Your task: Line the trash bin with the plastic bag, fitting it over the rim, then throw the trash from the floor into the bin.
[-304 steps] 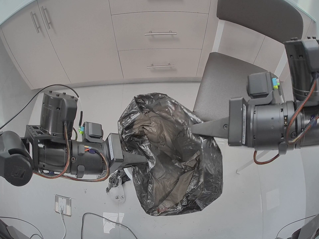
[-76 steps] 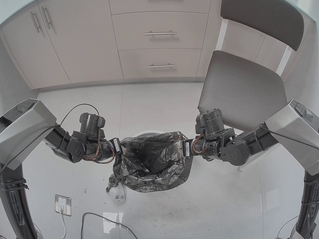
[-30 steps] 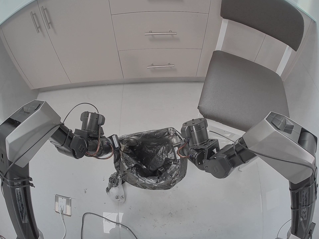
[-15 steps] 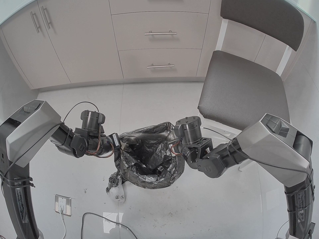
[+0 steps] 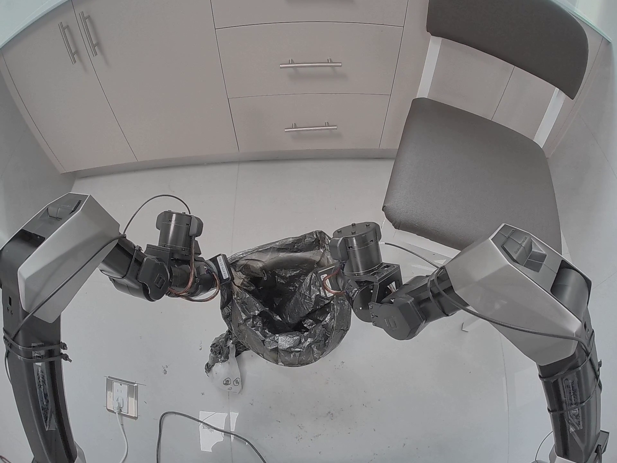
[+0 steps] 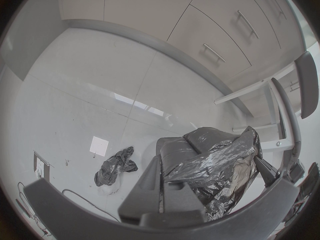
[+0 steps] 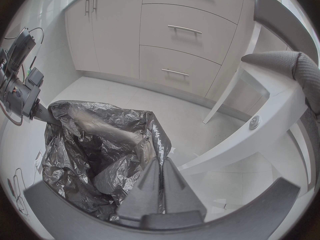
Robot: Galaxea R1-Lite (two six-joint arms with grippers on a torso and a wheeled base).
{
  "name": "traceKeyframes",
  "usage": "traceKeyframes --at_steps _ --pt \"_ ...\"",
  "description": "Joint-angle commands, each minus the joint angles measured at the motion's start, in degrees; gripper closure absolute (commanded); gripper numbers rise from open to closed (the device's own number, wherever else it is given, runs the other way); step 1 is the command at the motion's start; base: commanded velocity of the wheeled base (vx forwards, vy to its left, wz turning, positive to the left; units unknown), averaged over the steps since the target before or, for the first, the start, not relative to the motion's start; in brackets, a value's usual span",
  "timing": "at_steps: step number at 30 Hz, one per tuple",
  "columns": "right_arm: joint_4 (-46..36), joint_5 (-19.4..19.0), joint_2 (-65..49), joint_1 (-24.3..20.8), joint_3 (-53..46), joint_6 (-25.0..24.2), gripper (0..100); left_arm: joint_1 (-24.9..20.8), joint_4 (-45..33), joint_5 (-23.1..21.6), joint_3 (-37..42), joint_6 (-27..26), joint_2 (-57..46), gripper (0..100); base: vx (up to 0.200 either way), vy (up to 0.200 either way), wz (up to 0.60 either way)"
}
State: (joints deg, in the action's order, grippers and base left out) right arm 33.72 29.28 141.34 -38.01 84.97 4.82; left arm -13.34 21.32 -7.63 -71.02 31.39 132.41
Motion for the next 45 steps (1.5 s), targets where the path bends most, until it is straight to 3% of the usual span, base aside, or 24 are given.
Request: traceKeyframes --at_steps 1,5,6,12,23,29,30,45 --pt "0.03 -0.01 0.34 0.22 0.2 0.02 100 -0.02 0.04 -0.02 -0.17 -0.01 0.56 100 0.0 0.0 0.0" --pt "0.12 -0.1 0.43 0.48 0.29 0.02 100 -0.29 -0.14 -0.1 -0.87 -0.45 0.65 100 0.0 0.0 0.0" --pt "0.12 -0.1 0.43 0.48 0.29 0.02 100 -0.37 -0.23 -0.1 -1.05 -0.45 0.74 0 0.0 0.0 0.0" --pt "0.29 -0.19 0.34 0.92 0.2 -0.07 100 -0.46 -1.55 0.25 -2.89 -0.45 1.44 0 0.0 0.0 0.0" --pt "0.65 -0.54 1.48 1.36 0.81 -0.07 100 -1.17 -1.63 8.77 -6.23 -0.45 3.82 0 0.0 0.0 0.0" --pt "0.73 -0.63 2.8 1.89 2.83 -0.33 100 -1.17 -1.72 8.95 -7.11 -0.45 4.34 0 0.0 0.0 0.0" --pt "0.73 -0.54 3.15 1.89 3.45 -0.33 0 -1.17 -1.63 9.04 -7.2 -0.45 4.52 0 0.0 0.0 0.0" --pt "0.56 -0.63 1.31 1.1 3.01 -1.48 0 -1.34 -1.63 9.04 -7.2 -0.45 4.61 0 0.0 0.0 0.0"
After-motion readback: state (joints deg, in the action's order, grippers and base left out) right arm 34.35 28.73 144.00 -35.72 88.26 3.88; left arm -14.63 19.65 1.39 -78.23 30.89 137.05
